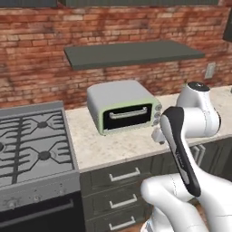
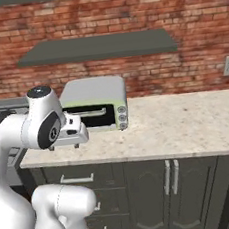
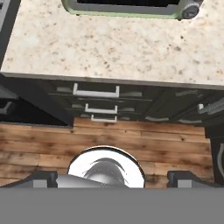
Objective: Navigate to the toaster oven.
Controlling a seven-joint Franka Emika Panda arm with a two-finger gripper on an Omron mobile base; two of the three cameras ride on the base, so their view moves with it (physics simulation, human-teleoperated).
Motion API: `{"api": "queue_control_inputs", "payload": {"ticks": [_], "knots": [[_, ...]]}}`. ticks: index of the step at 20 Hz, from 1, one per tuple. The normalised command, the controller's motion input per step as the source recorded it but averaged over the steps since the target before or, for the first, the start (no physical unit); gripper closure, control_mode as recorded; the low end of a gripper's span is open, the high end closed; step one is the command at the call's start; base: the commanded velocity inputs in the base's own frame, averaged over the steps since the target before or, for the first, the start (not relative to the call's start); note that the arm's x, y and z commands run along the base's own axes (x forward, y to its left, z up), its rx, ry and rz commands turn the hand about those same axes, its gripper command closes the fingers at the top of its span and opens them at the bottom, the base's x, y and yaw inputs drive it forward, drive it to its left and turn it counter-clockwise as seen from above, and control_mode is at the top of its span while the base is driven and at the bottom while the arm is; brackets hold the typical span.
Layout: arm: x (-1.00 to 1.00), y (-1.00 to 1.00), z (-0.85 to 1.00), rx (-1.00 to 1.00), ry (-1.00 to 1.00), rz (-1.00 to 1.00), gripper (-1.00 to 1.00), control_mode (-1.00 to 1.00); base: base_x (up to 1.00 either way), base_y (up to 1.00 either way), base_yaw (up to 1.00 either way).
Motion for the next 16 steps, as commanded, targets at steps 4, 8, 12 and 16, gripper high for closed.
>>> {"api": "queue_control_inputs", "payload": {"ticks": [4,8,12,16], "knots": [[0.0,0.0,0.0,0.0,0.0,0.0,-1.0,1.0,0.59,0.0,0.11],[0.0,0.0,0.0,0.0,0.0,0.0,-1.0,1.0,0.52,0.0,0.13],[0.0,0.0,0.0,0.0,0.0,0.0,-1.0,1.0,0.44,0.0,0.14],[0.0,0.0,0.0,0.0,0.0,0.0,-1.0,1.0,0.32,-0.03,0.12]]}}
